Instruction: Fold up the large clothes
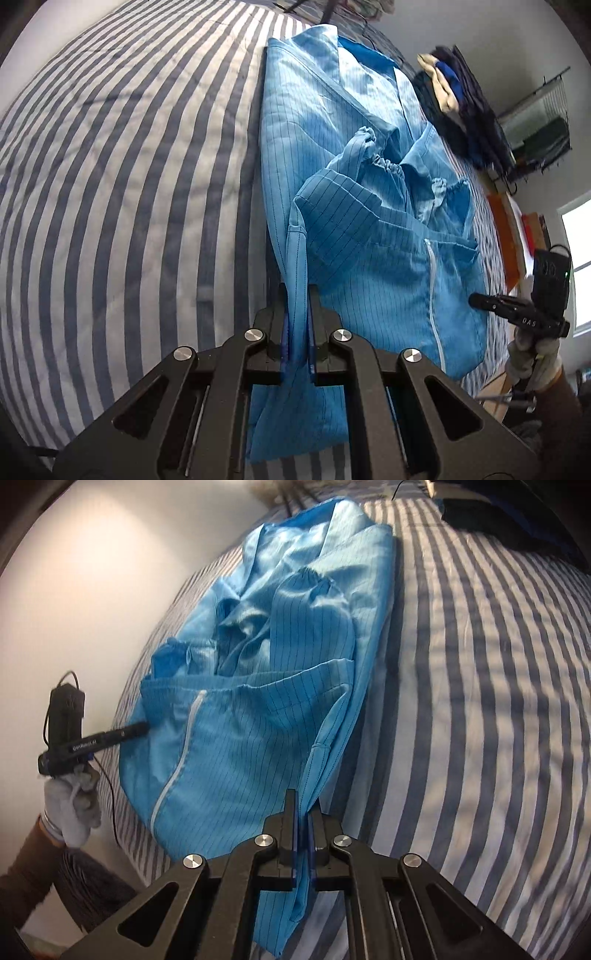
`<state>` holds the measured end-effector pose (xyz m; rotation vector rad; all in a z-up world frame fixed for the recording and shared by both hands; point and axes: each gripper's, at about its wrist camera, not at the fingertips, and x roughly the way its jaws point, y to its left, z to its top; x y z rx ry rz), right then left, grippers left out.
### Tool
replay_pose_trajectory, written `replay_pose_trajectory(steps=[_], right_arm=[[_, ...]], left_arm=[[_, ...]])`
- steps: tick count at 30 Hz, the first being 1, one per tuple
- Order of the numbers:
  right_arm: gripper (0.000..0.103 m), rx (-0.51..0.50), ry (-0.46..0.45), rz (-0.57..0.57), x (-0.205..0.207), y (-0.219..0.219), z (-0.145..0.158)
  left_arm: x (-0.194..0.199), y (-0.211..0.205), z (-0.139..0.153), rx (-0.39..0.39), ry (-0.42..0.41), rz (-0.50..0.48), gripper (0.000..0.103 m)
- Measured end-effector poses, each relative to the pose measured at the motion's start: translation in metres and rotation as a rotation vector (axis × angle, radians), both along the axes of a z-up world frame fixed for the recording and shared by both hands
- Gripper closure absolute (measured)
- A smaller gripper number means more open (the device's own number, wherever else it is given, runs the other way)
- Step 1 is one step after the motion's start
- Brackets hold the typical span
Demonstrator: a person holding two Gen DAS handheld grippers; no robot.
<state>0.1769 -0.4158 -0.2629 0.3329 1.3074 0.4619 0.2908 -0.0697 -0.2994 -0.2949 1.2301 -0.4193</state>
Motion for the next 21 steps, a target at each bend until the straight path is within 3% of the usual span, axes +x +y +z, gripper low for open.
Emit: replay_pose_trajectory(steps=[5,7,11,16,21], right_arm=[[0.102,-0.038,0.011,0.033,-0.009,0.015,-0.003],[0.101,-0.057,0.008,0.033,-0.004,0.020,-0.003],[0.071,-0.105,-0.018,0.081,-0.008,0.025,0.015],[0.072,-0.089,-0.179,0.074,-0.005,0.005,0.064],[0.082,-0.074,-0.295,0.071,0.044,0.011,0.093]], left_arm=[[-0.017,-0.003,-0.005,0.031,0.003,-0.020,0.097],[-0.015,-0.006,-0.003,0.048,0.003,-0.027,0.093],[-0.016,-0.010,0.018,0.116,-0.043,-0.082,0.089],[-0.001,0.004,0.062,0.092,-0.123,-0.089,0.089],[0.047,-0.008,0.092,0.068,-0.185,-0.121,0.089]])
